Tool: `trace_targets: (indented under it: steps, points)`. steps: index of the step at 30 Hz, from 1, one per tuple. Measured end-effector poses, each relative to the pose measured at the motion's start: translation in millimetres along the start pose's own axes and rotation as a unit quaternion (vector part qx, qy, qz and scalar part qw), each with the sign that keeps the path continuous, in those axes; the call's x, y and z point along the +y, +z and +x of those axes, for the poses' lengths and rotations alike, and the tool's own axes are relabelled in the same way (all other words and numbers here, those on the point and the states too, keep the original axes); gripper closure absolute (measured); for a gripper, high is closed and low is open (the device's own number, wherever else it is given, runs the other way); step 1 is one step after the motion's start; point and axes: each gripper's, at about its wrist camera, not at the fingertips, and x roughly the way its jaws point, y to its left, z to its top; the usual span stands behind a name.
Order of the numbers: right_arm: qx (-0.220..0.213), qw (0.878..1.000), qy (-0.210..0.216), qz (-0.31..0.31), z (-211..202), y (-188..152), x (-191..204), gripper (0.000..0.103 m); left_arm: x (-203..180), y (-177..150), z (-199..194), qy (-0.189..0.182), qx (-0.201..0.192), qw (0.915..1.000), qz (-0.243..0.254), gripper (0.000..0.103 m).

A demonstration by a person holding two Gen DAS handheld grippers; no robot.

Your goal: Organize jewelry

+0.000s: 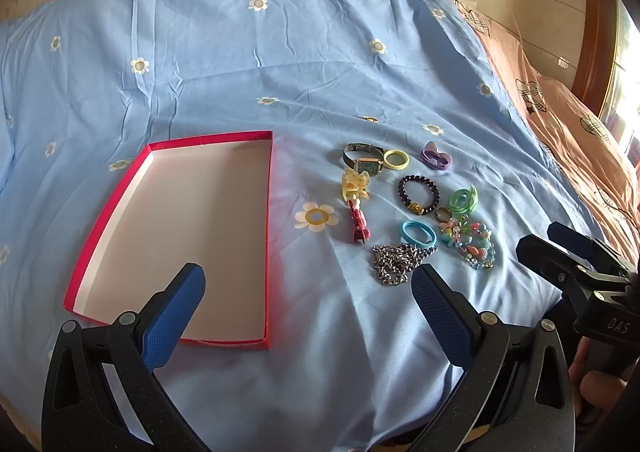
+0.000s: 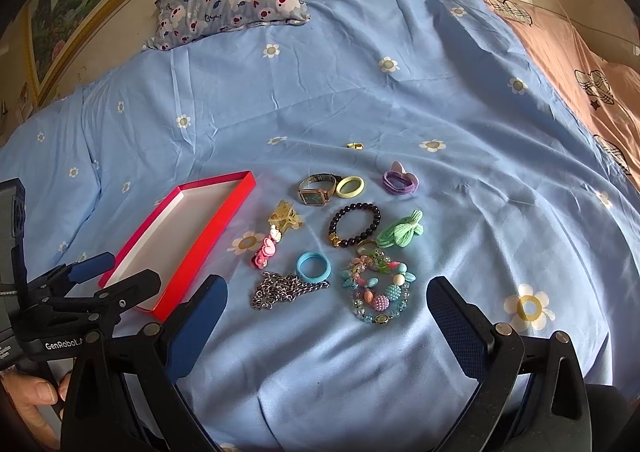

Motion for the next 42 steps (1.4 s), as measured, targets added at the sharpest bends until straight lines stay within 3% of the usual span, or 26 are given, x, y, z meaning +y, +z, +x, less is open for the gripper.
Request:
trace_targets:
  steps: [8,21,28,37,42]
  points:
    - [0.006,1.0,-0.009,-0.006,4.0,-1.4,-1.7,0.002,-0.9,1.2,6.2,-0.005,0.01,0.9999,0.001,0.0]
    - [0.047,0.998,0.002,0.048,20.8,-8.9,-22.6,0.004,-16.5,0.2,33.0,-0.042,0.048,0.9975,0.029,0.0]
    - [0.074,0.996,-0.017,0.051,40.7,-11.3,-35.1,0.035,-26.1,3.8,54.2,-0.062,0.067,0.9948,0.044,0.005]
    - [0.08,0.995,-0.02,0.058,54.9,-6.4,-45.0,0.06,-35.9,7.9,84.2,-0.074,0.093,0.9911,0.06,0.015]
    - [0.095,0.994,-0.024,0.058,68.9,-4.8,-47.7,0.068,-42.9,4.5,99.1,-0.078,0.108,0.9886,0.07,0.02]
